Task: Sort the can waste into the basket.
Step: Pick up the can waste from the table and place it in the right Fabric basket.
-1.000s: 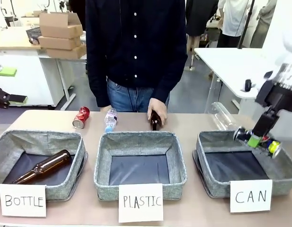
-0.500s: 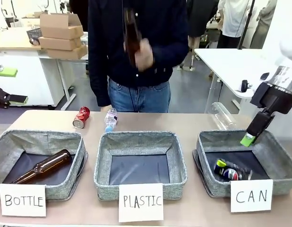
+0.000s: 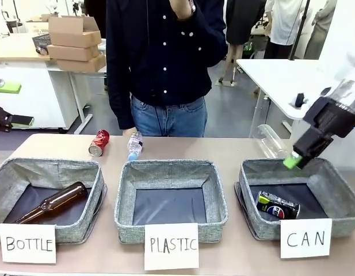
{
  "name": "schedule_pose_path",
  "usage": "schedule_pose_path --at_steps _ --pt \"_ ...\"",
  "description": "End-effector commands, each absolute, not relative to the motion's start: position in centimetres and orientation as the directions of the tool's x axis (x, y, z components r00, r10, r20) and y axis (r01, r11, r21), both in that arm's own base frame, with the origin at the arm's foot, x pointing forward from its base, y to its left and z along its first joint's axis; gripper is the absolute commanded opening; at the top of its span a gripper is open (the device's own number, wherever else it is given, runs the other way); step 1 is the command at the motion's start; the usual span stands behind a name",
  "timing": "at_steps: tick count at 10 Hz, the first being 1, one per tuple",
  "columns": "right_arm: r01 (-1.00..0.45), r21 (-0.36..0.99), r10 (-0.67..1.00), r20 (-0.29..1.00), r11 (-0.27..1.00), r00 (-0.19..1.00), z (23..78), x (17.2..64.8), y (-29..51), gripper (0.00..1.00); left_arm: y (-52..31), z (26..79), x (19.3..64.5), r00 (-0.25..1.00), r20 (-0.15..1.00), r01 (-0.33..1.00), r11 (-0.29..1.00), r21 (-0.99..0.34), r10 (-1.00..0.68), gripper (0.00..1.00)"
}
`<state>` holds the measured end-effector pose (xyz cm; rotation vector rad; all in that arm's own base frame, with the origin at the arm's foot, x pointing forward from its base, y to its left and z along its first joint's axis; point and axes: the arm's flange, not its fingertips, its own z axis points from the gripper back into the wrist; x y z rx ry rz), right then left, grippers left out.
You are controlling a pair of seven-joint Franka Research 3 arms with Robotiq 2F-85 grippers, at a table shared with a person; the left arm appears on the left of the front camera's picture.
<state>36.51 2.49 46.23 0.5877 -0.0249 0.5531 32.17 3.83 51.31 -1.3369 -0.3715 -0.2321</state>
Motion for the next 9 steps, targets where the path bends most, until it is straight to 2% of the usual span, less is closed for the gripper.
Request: schedule_pose_path --at_steps 1,2,3,4,5,6,9 --pt "-0.373 0.851 0.082 0.370 0.369 0.925 48.5 36.1 2.0 1.00 3.6 51.4 32.3 0.910 0.411 0.393 0.201 -0.897 0.051 1.00" --pt "-0.298 0.936 -0.038 0.310 0.187 0.950 49.5 36.2 1.6 1.00 3.6 51.4 32.3 0.910 0.411 0.393 0.201 -0.897 0.051 1.00" --pt "-0.194 0.974 -0.124 0.208 0.115 0.970 50.0 36.6 1.5 1.00 3.6 51.4 32.3 0.910 0.411 0.393 0.201 -0.897 0.051 1.00" --pt "-0.207 0.971 -0.131 0.223 0.121 0.966 50.1 36.7 1.6 1.00 3.6 51.4 32.3 0.910 0.411 0.393 0.201 -0.897 0.051 1.00" --pt "-0.216 0.929 -0.165 0.274 0.300 0.948 49.7 37.7 2.9 1.00 3.6 51.4 32.3 0.910 0.411 0.393 0.201 -0.897 0.051 1.00" --pt "-0.283 0.899 0.133 0.252 0.335 0.959 50.5 36.4 1.1 1.00 3.6 51.4 32.3 0.910 0.411 0.393 0.201 -0.897 0.051 1.00" --pt "-0.283 0.899 0.133 0.252 0.335 0.959 50.5 36.4 1.1 1.00 3.6 51.4 32.3 0.910 0.411 0.393 0.201 -0.897 0.051 1.00"
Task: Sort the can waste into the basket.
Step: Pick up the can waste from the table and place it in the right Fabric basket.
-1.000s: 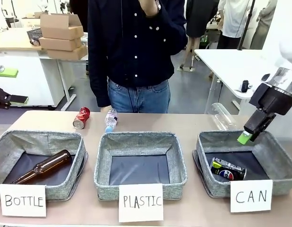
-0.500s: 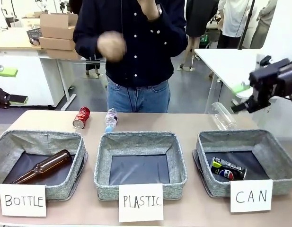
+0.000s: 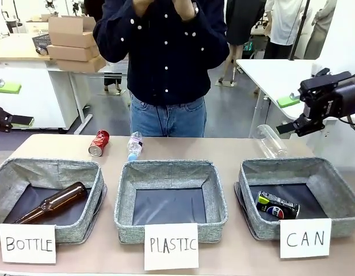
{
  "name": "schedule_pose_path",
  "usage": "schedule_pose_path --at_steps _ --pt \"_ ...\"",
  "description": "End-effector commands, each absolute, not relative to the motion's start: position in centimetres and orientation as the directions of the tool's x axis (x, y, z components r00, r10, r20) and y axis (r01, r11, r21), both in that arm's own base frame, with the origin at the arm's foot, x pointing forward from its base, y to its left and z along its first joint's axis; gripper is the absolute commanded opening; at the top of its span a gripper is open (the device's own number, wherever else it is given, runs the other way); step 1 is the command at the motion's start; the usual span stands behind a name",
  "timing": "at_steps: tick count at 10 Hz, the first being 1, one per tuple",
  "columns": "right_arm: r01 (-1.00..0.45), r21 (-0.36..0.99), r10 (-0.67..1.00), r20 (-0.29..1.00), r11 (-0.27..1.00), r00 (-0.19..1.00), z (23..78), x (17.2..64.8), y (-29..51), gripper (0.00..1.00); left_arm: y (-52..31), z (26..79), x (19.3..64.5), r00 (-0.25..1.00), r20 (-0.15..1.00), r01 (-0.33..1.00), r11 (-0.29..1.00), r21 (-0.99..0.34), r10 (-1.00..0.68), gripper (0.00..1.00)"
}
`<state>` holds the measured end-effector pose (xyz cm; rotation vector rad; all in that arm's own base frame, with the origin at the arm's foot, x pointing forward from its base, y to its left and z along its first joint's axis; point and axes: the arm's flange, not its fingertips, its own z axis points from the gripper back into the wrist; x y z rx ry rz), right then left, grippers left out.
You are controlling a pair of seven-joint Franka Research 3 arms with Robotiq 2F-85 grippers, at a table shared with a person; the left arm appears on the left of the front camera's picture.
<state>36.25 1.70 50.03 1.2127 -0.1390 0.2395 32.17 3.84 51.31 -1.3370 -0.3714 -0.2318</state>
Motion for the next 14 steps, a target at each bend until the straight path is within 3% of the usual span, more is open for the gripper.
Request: schedule_pose_path --at_steps 1,14 --pt "-0.283 0.899 0.133 0.252 0.335 0.959 50.48 36.40 1.10 1.00 3.61 51.44 32.30 0.910 0.411 0.393 0.201 -0.897 0.051 1.00" --pt "-0.283 0.899 0.133 0.252 0.335 0.959 50.48 36.40 1.10 1.00 3.61 51.44 32.30 0.910 0.411 0.393 0.201 -0.897 0.051 1.00"
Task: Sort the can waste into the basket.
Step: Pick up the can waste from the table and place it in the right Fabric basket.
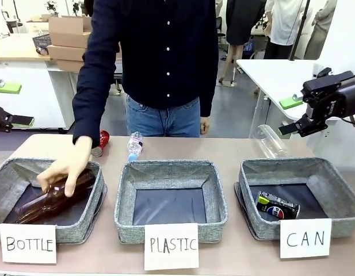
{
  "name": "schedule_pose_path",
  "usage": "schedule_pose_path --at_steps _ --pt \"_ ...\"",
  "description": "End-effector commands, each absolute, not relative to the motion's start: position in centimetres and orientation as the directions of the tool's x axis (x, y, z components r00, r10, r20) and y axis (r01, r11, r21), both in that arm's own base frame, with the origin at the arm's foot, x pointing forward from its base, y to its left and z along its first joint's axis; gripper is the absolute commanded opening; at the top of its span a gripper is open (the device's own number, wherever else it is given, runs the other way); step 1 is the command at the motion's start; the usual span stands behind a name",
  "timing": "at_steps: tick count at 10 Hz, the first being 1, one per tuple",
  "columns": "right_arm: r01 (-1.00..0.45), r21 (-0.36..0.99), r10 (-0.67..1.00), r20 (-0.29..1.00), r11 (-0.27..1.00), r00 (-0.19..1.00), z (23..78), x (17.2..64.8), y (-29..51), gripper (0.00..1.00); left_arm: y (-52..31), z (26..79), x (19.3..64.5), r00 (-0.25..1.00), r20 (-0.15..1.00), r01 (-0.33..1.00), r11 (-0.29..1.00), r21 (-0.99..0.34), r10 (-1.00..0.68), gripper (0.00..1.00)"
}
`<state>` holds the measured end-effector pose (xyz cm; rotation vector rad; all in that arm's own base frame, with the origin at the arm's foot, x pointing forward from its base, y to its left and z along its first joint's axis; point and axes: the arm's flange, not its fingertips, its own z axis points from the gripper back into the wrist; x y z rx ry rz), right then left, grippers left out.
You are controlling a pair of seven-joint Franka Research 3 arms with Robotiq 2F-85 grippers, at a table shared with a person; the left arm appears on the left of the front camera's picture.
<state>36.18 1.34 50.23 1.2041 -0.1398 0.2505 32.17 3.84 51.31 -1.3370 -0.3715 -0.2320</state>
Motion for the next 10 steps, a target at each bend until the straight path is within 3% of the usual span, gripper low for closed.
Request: schedule_pose_path --at_steps 1,10 --pt "-0.283 0.899 0.133 0.252 0.335 0.959 50.48 36.40 1.10 1.00 3.61 51.44 32.30 0.910 0.411 0.393 0.201 -0.897 0.051 1.00" --pt "-0.283 0.899 0.133 0.252 0.335 0.959 50.48 36.40 1.10 1.00 3.61 51.44 32.30 0.910 0.411 0.393 0.201 -0.897 0.051 1.00"
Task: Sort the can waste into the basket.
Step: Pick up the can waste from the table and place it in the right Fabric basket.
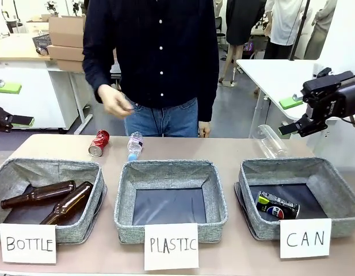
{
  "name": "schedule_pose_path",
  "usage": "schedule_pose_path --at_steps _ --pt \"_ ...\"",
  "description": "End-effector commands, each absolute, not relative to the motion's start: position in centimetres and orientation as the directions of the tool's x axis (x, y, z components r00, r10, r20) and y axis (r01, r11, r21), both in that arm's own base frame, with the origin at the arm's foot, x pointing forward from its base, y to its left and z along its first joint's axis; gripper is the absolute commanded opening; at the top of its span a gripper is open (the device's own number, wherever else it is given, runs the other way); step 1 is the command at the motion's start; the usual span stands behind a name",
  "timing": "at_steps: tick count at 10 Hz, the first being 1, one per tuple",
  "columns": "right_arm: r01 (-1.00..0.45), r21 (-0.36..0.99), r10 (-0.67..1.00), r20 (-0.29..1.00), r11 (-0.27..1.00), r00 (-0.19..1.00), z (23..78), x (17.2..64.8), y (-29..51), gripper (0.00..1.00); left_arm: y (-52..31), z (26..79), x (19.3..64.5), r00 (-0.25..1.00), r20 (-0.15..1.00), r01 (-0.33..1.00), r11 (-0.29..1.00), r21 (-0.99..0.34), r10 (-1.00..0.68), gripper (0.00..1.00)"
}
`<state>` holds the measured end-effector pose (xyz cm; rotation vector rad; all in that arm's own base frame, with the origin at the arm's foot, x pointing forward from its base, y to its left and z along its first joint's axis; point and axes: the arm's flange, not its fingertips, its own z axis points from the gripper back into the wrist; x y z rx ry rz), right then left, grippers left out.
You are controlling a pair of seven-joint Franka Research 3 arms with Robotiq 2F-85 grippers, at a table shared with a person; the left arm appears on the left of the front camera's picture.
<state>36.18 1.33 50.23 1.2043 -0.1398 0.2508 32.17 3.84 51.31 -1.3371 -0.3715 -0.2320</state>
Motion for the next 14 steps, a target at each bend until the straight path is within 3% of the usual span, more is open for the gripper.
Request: schedule_pose_path --at_steps 1,2,4,5,7,11,12,14 --pt "-0.283 0.899 0.133 0.252 0.335 0.959 50.5 36.4 1.1 1.00 3.8 51.3 32.2 0.919 0.392 0.373 0.221 -0.901 0.047 1.00" --pt "-0.283 0.899 0.133 0.252 0.335 0.959 50.5 36.4 1.1 1.00 3.3 51.7 33.5 0.918 0.398 0.377 0.295 -0.878 0.009 1.00" --pt "-0.283 0.899 0.133 0.252 0.335 0.959 50.5 36.4 1.1 1.00 1.6 53.2 39.3 0.920 0.391 0.324 0.589 -0.740 -0.015 1.00" --pt "-0.283 0.899 0.133 0.252 0.335 0.959 50.5 36.4 1.1 1.00 -0.2 53.1 43.8 0.929 0.370 0.271 0.742 -0.614 -0.033 1.00" --pt "-0.283 0.899 0.133 0.252 0.335 0.959 50.5 36.4 1.1 1.00 -4.2 51.5 50.8 0.935 0.353 0.172 0.916 -0.361 -0.037 1.00" --pt "-0.283 0.899 0.133 0.252 0.335 0.959 50.5 36.4 1.1 1.00 -9.7 43.5 59.0 0.933 0.304 0.228 0.970 -0.089 -0.191 1.00" --pt "-0.283 0.899 0.133 0.252 0.335 0.959 50.5 36.4 1.1 1.00 -10.1 41.8 60.1 0.939 0.313 0.199 0.967 -0.158 -0.142 1.00" --pt "-0.283 0.899 0.133 0.252 0.335 0.959 50.5 36.4 1.1 1.00 -9.5 42.7 57.4 0.919 0.345 0.247 0.961 -0.124 -0.192 1.00"
